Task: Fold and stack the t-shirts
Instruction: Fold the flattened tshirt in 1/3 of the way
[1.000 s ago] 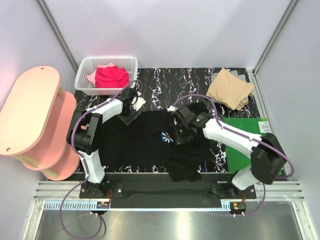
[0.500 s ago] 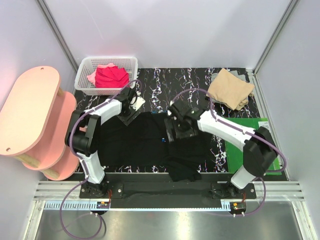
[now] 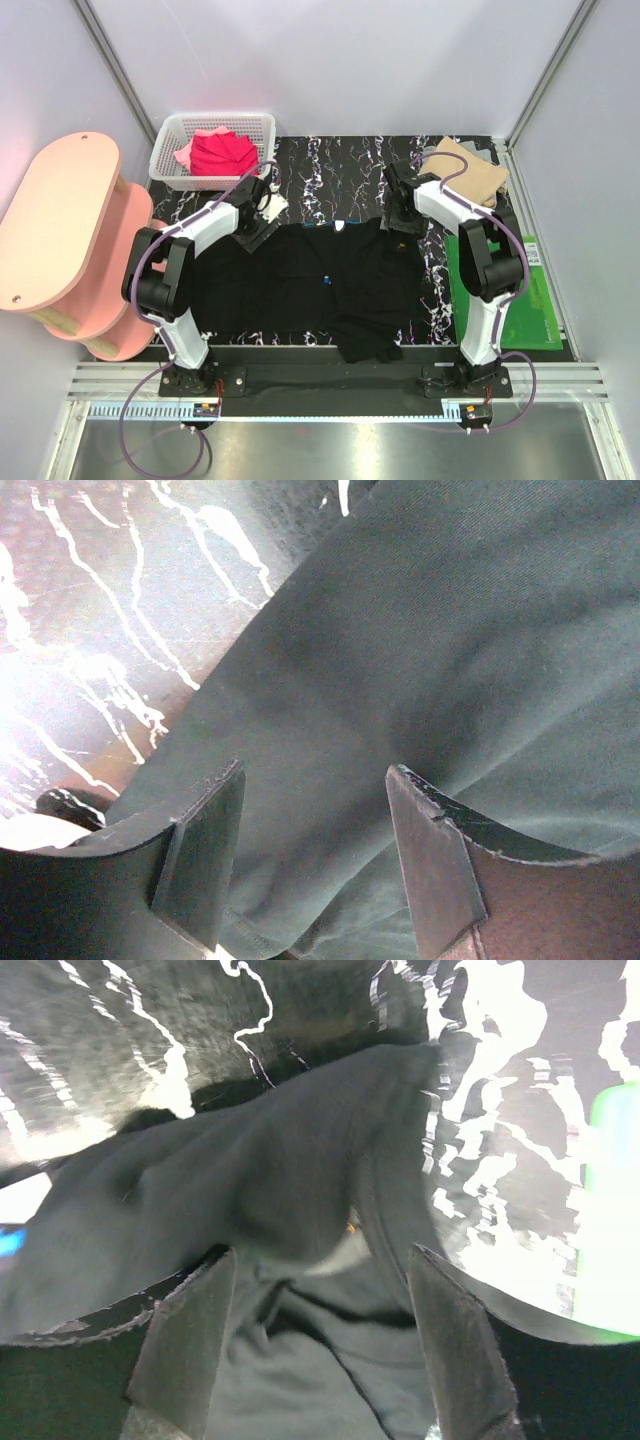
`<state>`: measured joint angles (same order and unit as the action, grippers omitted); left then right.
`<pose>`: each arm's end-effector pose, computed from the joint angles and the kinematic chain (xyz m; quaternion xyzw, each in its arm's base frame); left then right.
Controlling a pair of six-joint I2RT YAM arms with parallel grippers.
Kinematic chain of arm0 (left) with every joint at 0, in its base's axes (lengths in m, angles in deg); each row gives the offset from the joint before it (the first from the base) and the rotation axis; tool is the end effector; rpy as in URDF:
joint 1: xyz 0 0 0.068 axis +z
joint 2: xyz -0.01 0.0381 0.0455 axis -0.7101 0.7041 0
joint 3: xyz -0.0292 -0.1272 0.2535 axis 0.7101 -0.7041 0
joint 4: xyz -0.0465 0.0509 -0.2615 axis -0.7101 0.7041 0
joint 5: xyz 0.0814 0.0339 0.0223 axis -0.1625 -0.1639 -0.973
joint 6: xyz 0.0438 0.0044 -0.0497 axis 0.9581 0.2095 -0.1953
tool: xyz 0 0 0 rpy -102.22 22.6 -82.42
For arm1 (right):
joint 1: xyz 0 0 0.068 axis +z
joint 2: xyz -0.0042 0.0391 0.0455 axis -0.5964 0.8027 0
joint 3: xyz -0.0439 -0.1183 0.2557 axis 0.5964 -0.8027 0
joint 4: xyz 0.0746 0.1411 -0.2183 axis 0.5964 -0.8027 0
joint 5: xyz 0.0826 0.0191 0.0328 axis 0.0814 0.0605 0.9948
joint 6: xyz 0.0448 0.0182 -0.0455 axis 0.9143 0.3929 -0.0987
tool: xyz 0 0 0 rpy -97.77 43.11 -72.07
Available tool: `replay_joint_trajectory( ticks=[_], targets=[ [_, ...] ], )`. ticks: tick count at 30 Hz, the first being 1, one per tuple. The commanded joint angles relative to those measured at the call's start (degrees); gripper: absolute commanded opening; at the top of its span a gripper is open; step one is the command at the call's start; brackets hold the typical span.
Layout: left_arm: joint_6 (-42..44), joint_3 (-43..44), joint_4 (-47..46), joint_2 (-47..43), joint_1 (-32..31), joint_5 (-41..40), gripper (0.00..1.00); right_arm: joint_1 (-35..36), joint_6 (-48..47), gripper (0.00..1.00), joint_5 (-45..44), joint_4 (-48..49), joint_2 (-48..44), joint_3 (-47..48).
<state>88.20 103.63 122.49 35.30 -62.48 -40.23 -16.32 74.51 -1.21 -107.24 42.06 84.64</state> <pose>0.3541 -0.1021 0.1745 0.3674 0.9069 0.0875 0.1869 0.3874 0.1291 0.1932 0.0975 0.9730 -0.0425 0.2048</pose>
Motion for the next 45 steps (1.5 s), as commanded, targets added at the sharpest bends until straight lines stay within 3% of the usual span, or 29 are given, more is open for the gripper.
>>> replay_joint_trajectory(
  ticks=[1, 4, 7, 8, 11, 18, 20, 21, 22, 24, 25, 27, 28, 31, 34, 38, 45],
  targets=[
    [0.54, -1.12, -0.71, -3.40, 0.01, -0.49, 0.63, -0.34, 1.62, 0.75, 2.81, 3.32, 3.96, 5.03],
    [0.62, -1.65, -0.63, -3.84, 0.01, -0.49, 0.64, -1.39, 1.26, 0.67, 2.64, 3.41, 5.90, 8.02],
    [0.45, -2.27, -0.71, -3.93, 0.01, -0.14, 0.63, -2.10, 0.48, 0.39, 1.85, 3.41, 7.13, 10.22],
    [0.36, -2.70, -0.80, -3.85, 0.01, -0.05, 0.63, -2.01, 0.21, 0.22, 0.89, 3.41, 7.14, 11.01],
    [0.62, -3.32, -1.06, -3.67, 0.01, -0.05, 0.63, -2.19, -0.93, 0.03, -0.87, 3.32, 7.49, 11.89],
    [0.97, -3.41, -1.15, -3.93, 0.01, -0.41, 0.63, -3.15, -2.86, 0.00, -3.07, 2.80, 6.88, 11.10],
    [1.06, -3.41, -1.15, -3.93, 0.01, -0.49, 0.63, -2.98, -3.48, 0.00, -7.44, 1.48, 6.96, 11.80],
    [1.15, -3.50, -1.07, -3.85, 0.01, -0.49, 0.63, -3.07, -4.26, 0.02, -9.21, 0.17, 7.22, 11.98],
    [1.15, -3.50, -1.07, -3.85, 0.01, -0.49, 0.63, -3.07, -4.71, 0.15, -12.36, -0.45, 7.49, 12.50],
    [1.15, -3.50, -0.98, -3.85, 0.01, -0.49, 0.63, -3.50, -5.33, 0.22, -14.93, -2.12, 8.89, 12.95],
    [1.15, -3.59, -1.06, -3.85, 0.01, -0.41, 0.63, -3.77, -5.24, 0.38, -15.46, -2.65, 9.51, 13.65],
    [1.24, -3.67, -1.15, -3.93, 0.01, -0.49, 0.63, -4.56, -4.80, 0.60, -15.99, -4.67, 11.79, 14.79],
    [1.33, -3.76, -1.07, -4.02, 0.01, -0.58, 0.63, -4.39, -4.89, 0.79, -16.61, -5.29, 12.49, 16.01],
    [1.94, -4.38, -1.07, -4.46, 0.01, -1.02, 0.63, -4.65, -4.62, 1.00, -17.14, -7.84, 14.78, 18.47],
    [2.12, -4.73, -1.33, -4.46, 0.18, -1.37, 0.63, -4.56, -3.57, 1.00, -17.75, -9.95, 14.09, 19.71],
    [2.21, -5.08, -2.03, -4.02, 0.36, -1.81, 0.63, -3.42, -1.81, 0.95, -16.01, -10.92, 5.94, 20.42],
    [1.94, 0.35, -1.33, -2.88, 2.11, -2.25, 0.63, 3.08, 0.21, 0.93, 7.89, -6.88, 2.30, 22.62]
  ],
)
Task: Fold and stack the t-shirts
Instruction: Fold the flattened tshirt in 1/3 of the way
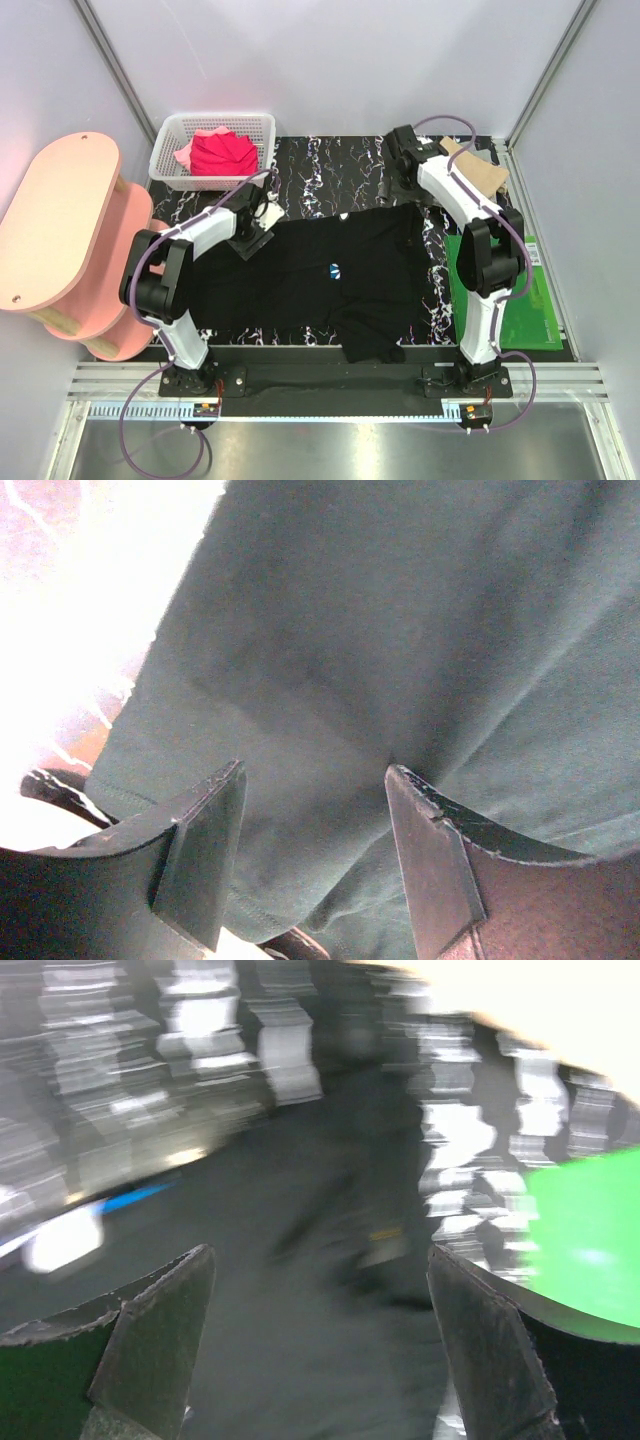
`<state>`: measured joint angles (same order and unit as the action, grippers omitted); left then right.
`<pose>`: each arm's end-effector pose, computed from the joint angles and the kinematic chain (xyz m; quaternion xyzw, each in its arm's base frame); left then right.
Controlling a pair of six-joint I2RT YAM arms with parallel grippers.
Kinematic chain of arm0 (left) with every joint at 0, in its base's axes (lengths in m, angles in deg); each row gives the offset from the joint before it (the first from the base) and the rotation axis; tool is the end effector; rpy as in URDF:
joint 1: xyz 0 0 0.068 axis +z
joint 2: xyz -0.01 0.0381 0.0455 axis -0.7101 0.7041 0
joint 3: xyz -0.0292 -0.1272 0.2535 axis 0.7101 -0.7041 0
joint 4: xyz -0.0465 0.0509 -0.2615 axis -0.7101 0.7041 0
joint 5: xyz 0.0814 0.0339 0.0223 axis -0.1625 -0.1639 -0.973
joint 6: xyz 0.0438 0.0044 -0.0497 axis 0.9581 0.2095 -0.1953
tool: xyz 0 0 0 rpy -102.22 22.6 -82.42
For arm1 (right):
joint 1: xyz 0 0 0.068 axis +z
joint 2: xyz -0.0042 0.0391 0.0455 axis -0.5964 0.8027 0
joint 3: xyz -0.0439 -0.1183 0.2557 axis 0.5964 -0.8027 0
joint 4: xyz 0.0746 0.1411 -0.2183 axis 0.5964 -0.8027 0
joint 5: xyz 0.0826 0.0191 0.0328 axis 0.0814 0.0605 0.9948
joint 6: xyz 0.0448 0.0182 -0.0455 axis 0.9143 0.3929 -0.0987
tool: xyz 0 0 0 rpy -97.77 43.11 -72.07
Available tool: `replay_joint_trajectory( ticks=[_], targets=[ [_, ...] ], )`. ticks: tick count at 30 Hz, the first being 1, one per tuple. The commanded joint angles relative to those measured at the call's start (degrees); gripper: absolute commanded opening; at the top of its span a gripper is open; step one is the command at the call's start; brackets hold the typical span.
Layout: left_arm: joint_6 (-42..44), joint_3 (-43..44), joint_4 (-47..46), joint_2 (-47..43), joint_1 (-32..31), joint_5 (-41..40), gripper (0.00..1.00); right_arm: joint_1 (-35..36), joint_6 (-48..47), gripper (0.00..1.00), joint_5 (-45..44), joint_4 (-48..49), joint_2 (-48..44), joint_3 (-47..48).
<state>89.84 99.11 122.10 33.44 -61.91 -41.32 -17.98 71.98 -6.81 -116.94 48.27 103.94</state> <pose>0.3381 -0.0925 0.1633 0.3768 0.9062 0.0983 0.1647 0.4321 0.1265 0.2449 0.1024 0.9602 -0.0825 0.2464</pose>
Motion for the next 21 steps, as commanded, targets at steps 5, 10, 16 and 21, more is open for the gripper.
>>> replay_joint_trajectory(
  ticks=[5, 10, 16, 21],
  targets=[
    [0.30, 10.16, 1.96, -1.63, 4.01, -0.46, 0.63, 7.03, 6.08, 0.93, 21.58, 5.55, -0.22, 0.60],
    [1.18, 8.33, 2.14, -1.20, 6.47, 0.60, 0.63, 7.38, 8.28, 0.92, 20.36, 10.64, -2.05, -10.20],
    [0.48, 4.80, 0.47, 2.84, 8.49, 2.35, 0.61, 7.30, 8.28, 0.92, 16.23, 11.97, -1.27, -15.49],
    [0.48, 4.10, 0.82, 4.60, 9.81, 3.41, 0.61, 6.77, 8.72, 0.92, 15.44, 12.06, 0.93, -15.49]
  ],
)
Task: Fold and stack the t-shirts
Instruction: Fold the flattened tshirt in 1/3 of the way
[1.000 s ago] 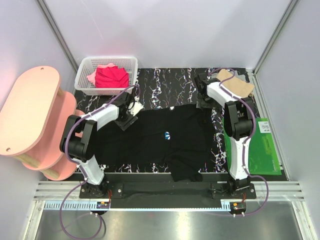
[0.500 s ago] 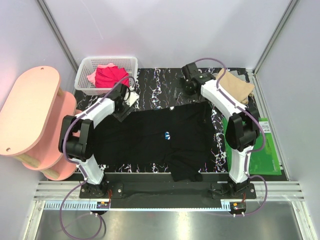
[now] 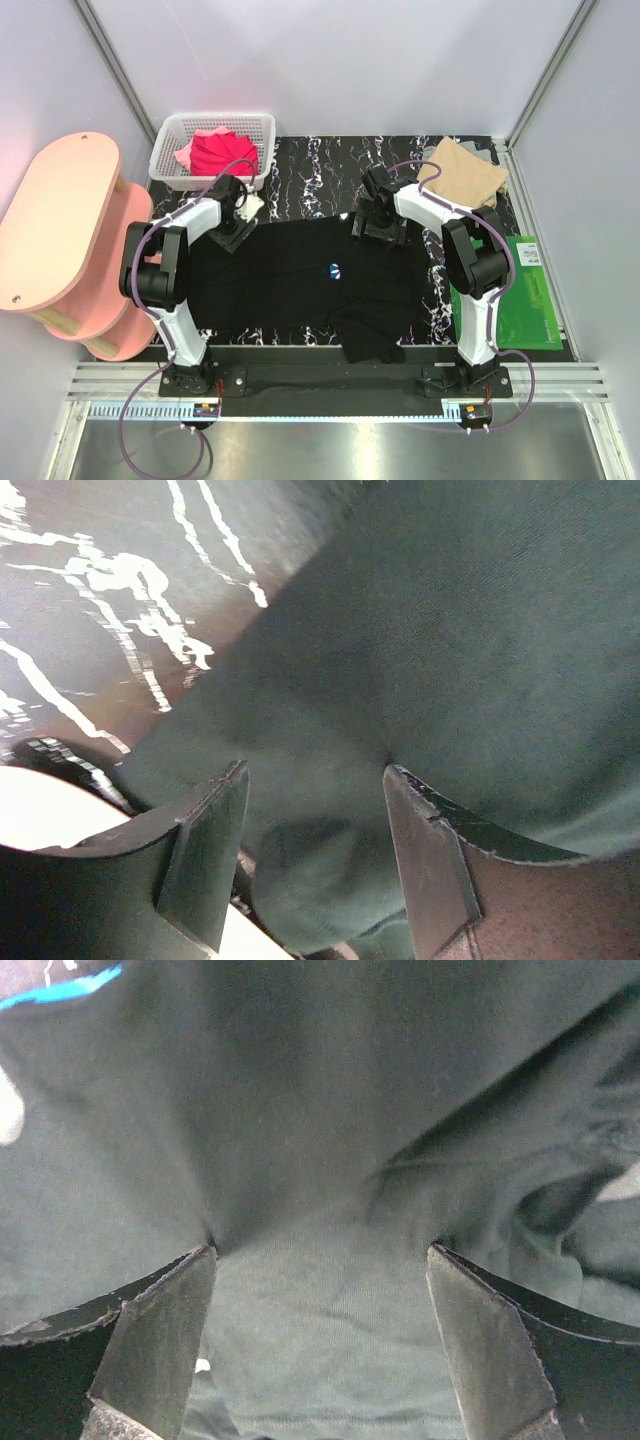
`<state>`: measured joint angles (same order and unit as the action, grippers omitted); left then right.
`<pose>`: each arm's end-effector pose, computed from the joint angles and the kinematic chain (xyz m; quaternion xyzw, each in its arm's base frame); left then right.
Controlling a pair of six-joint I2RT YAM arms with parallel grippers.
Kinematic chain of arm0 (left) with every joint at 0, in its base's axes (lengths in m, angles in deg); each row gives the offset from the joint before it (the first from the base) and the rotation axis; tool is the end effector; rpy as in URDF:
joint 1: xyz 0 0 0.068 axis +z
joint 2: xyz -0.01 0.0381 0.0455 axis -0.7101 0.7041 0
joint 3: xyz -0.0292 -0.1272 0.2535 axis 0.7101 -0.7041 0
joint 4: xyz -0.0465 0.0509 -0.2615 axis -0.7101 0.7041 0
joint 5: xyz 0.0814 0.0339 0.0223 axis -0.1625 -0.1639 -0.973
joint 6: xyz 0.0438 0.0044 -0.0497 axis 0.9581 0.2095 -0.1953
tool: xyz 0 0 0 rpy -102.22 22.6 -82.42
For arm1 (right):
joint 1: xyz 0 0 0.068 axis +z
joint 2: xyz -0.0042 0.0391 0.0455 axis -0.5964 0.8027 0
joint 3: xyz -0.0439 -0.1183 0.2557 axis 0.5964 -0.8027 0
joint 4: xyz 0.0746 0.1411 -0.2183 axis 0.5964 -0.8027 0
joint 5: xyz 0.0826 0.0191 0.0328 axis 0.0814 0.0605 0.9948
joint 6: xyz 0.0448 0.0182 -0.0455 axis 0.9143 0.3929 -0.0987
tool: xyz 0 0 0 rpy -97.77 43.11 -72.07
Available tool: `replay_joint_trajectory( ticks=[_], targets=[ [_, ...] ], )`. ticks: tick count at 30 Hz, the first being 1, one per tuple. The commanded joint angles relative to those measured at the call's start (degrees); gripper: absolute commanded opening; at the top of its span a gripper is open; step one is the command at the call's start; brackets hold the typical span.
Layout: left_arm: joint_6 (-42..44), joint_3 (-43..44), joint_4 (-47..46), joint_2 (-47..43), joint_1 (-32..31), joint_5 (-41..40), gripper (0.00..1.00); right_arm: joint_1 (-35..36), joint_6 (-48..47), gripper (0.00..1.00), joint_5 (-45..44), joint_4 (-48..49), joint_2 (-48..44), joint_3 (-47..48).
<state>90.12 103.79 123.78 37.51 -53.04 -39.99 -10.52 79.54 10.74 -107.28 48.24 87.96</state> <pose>0.3661 -0.0429 0.1609 0.3111 0.9333 0.0983 0.1497 0.3843 0.1855 0.1656 0.0736 0.9865 0.0536 0.1360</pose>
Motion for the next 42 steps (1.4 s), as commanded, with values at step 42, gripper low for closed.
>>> replay_joint_trajectory(
  ticks=[42],
  targets=[
    [0.72, 1.53, 4.74, -21.31, 5.07, 2.68, 0.63, -2.89, -4.46, 0.98, -16.34, -10.43, -11.22, 4.63]
  ],
)
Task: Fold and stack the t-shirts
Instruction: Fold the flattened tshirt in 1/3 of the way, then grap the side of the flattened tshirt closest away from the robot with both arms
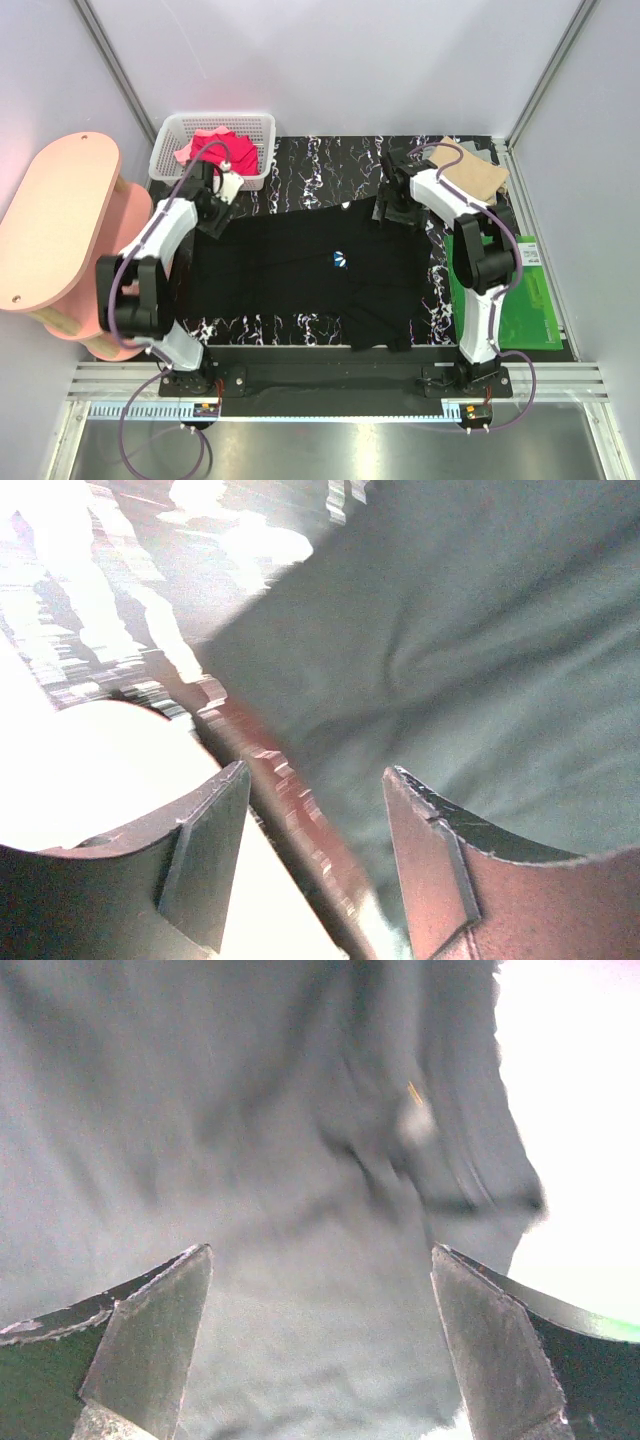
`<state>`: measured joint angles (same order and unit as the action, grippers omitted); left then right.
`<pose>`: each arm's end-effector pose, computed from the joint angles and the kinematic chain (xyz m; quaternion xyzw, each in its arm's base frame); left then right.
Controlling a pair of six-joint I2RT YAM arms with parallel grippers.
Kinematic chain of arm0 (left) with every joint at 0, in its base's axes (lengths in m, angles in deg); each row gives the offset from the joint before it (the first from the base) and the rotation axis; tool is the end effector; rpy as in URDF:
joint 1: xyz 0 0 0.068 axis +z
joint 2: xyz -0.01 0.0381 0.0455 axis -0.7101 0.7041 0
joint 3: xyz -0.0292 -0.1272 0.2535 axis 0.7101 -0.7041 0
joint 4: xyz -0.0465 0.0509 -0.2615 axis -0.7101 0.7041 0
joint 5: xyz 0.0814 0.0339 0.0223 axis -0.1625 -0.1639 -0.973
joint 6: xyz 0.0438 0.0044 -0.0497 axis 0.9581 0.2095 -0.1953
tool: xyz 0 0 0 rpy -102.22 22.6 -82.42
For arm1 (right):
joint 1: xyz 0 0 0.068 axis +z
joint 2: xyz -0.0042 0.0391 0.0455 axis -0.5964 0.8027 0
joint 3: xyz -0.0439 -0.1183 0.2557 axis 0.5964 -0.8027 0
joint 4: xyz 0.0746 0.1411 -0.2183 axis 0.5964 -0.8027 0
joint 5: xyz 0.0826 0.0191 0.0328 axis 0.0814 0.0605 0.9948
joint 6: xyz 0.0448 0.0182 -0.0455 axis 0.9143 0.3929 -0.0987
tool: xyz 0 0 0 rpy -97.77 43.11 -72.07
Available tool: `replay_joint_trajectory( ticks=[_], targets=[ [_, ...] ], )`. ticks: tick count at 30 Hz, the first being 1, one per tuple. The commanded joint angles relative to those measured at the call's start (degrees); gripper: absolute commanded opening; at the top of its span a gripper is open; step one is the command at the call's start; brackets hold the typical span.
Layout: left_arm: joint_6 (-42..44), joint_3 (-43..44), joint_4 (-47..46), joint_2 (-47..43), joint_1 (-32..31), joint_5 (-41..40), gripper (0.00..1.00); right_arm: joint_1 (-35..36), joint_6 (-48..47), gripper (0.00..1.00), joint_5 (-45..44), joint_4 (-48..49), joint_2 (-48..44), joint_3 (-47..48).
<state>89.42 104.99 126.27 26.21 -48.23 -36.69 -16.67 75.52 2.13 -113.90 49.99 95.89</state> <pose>0.3510 -0.0141 0.2319 0.2626 0.9308 0.0951 0.2360 0.4169 0.1404 0.1898 0.1020 0.9802 -0.0278 0.1677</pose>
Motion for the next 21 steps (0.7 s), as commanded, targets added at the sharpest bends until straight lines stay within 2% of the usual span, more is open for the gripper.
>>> replay_joint_trajectory(
  ticks=[1, 3, 9, 13, 21],
  targets=[
    [1.42, 0.16, 3.84, -11.96, 0.17, 0.35, 0.63, 5.35, -0.36, 0.98, -8.43, -4.16, -15.19, -4.71],
    [1.94, -1.07, 7.70, -17.83, 0.17, 2.90, 0.64, 7.82, 1.13, 0.98, -9.23, -5.39, -22.19, -9.10],
    [4.32, -16.52, 13.08, -29.45, 0.08, 6.25, 0.65, 18.10, 8.33, 0.93, -3.97, -7.85, -36.45, -24.57],
    [4.23, -26.11, 13.70, -31.67, 0.08, 6.51, 0.64, 19.96, 11.07, 0.93, 0.69, -8.21, -40.25, -32.92],
    [3.27, -28.49, 15.54, -29.38, -0.36, 7.04, 0.64, 24.08, 15.11, 0.93, 5.09, -8.91, -43.33, -42.16]
  ],
)
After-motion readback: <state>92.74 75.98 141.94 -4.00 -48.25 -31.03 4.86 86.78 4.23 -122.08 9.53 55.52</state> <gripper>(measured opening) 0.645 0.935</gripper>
